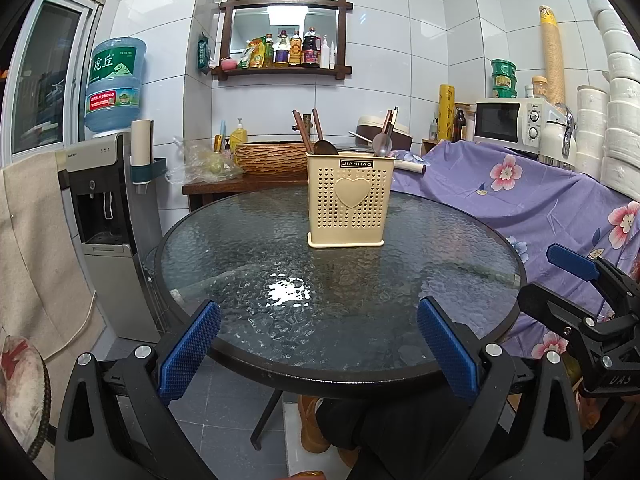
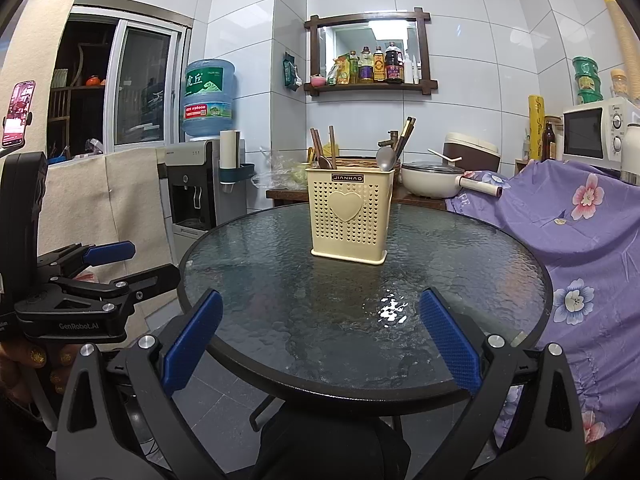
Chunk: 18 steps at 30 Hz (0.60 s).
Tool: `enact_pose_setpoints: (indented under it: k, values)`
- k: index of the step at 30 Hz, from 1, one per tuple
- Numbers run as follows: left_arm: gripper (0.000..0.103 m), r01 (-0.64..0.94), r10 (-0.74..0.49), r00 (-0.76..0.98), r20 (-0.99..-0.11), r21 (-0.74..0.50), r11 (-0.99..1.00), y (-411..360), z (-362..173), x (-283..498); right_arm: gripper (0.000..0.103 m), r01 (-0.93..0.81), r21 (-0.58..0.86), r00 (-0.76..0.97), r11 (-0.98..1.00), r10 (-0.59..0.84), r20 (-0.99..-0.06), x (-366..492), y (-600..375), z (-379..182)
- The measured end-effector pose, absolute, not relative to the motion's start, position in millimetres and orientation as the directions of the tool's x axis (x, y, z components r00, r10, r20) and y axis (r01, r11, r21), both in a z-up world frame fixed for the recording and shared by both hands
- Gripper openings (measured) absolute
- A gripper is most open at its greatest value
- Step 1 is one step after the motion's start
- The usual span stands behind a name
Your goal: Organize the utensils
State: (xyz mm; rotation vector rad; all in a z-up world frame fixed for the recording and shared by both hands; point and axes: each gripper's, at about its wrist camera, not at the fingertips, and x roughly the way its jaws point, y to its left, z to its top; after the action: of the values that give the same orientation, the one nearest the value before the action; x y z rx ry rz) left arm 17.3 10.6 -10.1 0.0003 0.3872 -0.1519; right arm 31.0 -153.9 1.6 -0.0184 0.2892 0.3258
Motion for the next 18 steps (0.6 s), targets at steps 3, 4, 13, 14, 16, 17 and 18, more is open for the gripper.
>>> enact_pose_setpoints:
  k: [3,4,13,14,16,17,18]
  values:
    - [0.097,0.148,-0.147,0.915,-0.375,-0.028,0.989,10.4,-10.0,17.0,0.097,-0.318,0.028,0.907,0.948,0.313,-0.283,30.9,-153.8,1.8]
    - [0.097,0.149,-0.148,0.916,-0.374,-0.026,0.989,10.5,-9.9,17.3,0.097,-0.318,0.028,0.907,0.948,0.312,-0.283,30.9,-153.7,1.7]
    - [0.097,0.158,-0.162,0.914,-0.372,-0.041,0.987,13.1,-10.7,16.6,0.097,-0.317,0.029,0.907,0.948,0.312,-0.284,31.1,-153.5,1.3]
    - [0.097,0.151,-0.153,0.914,-0.375,-0.034,0.988,12.9,-10.7,17.2,0.097,-0.317,0.027,0.907,0.948,0.312,-0.284,31.2,-153.4,1.2]
    - [0.097,0.156,-0.155,0.915,-0.374,-0.027,0.987,12.4,-10.8,17.1,0.097,-0.318,0.028,0.907,0.948,0.312,-0.284,31.1,-153.5,1.4]
    - [0.097,0.164,-0.164,0.916,-0.367,-0.032,0.986,12.7,-10.8,16.0,0.097,-0.317,0.028,0.907,0.948,0.312,-0.284,31.1,-153.4,1.4]
    - [0.097,0.163,-0.165,0.916,-0.365,-0.039,0.986,13.1,-10.1,15.7,0.097,-0.317,0.028,0.907,0.948,0.312,-0.283,31.1,-153.6,1.4]
